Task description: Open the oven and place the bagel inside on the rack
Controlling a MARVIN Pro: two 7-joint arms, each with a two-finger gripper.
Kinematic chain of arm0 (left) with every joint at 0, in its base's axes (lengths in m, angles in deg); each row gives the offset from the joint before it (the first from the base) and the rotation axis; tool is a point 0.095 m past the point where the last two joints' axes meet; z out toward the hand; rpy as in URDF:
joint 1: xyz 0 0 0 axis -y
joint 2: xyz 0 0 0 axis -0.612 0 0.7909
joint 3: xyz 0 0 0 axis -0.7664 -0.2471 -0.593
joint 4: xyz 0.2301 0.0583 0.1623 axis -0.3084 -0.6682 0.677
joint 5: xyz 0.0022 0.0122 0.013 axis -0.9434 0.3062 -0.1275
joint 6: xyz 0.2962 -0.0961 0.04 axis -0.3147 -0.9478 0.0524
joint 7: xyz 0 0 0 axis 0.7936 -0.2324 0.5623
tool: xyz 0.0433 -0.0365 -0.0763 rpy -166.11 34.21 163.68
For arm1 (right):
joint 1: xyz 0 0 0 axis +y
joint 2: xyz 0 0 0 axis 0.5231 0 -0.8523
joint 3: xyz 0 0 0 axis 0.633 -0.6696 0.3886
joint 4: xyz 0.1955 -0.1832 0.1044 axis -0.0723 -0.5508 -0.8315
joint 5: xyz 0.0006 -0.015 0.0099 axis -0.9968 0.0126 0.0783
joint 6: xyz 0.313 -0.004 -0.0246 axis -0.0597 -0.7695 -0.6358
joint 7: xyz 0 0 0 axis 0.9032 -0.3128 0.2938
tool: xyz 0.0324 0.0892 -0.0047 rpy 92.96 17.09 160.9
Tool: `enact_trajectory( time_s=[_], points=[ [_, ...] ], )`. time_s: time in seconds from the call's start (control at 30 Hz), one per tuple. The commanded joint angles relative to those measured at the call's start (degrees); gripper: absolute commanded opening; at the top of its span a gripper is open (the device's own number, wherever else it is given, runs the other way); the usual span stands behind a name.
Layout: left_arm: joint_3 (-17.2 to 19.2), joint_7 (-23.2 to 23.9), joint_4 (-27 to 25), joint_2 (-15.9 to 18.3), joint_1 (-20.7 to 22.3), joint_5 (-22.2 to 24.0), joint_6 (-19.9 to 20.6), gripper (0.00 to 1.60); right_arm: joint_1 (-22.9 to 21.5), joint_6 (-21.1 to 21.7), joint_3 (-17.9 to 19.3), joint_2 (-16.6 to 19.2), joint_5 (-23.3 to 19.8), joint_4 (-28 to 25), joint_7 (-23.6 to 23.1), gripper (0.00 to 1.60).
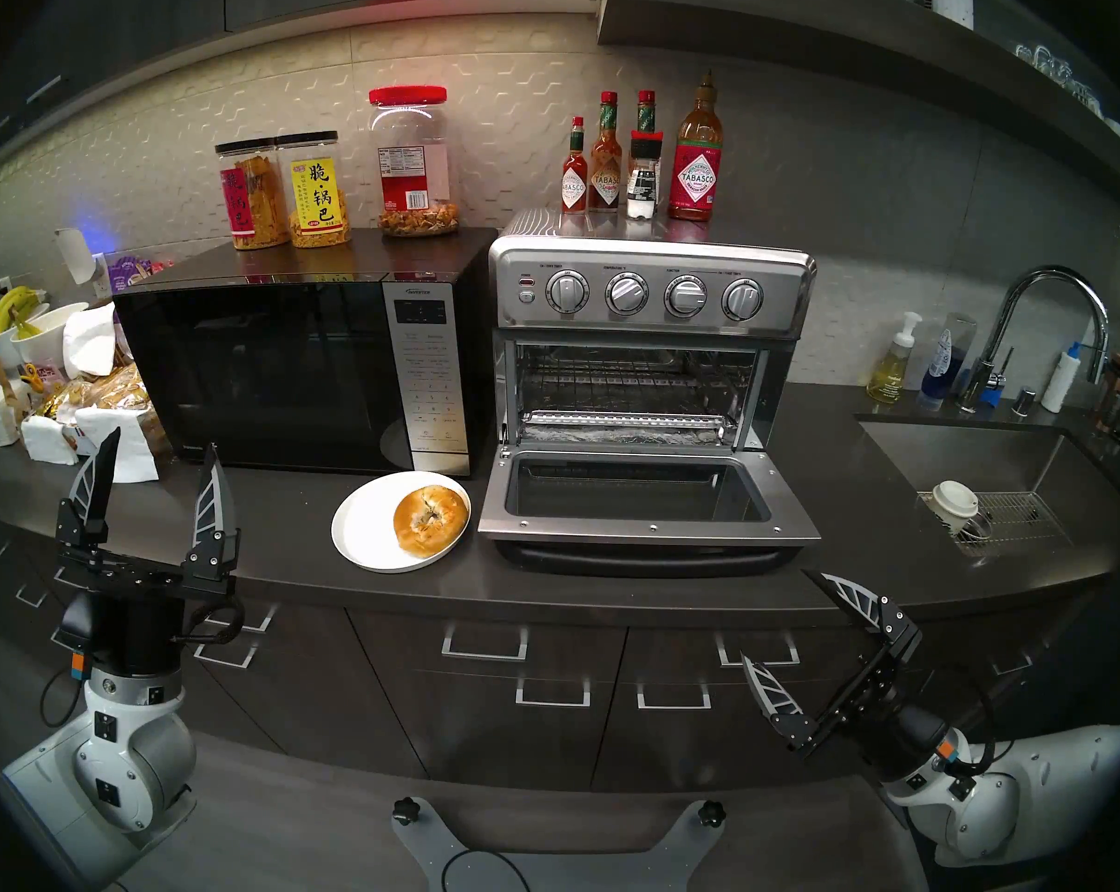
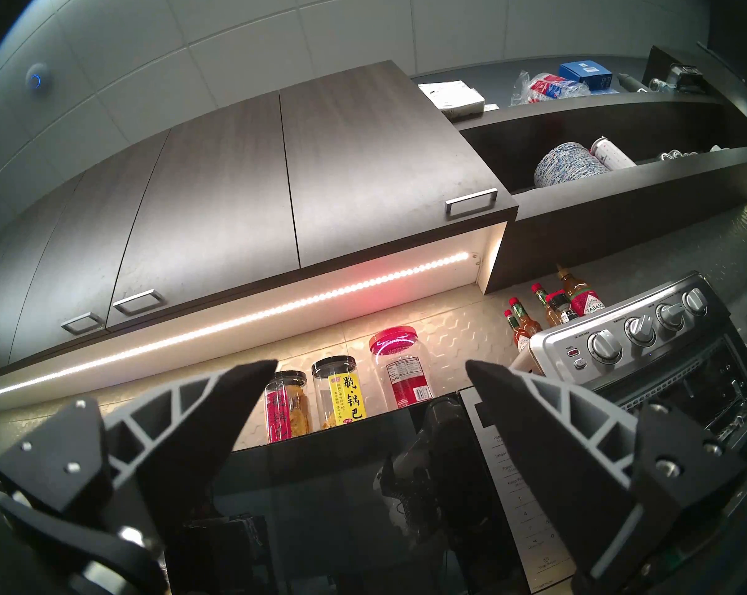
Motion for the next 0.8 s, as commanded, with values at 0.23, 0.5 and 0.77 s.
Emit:
enact_trajectory(
  time_s=[0.23, 0.5, 0.77],
  points=[
    [0.48, -0.07, -0.63, -0.04, -0.05, -0.07, -0.10, 1.60, -5.53, 14.56, 0.88, -1.25, -11.82, -10.17, -14.69, 1.60],
    [0.47, -0.07, -0.62, -0.03, -0.03, -0.07, -0.10, 1.60, -9.04, 24.53, 0.26, -7.68, -15.28, -13.12, -24.61, 1.60],
    [0.42, -0.07, -0.57, -0.02, 0.02, -0.07, -0.11, 1.60, -13.22, 33.45, -1.45, -12.50, -16.17, -17.51, -31.25, 1.60]
  ],
)
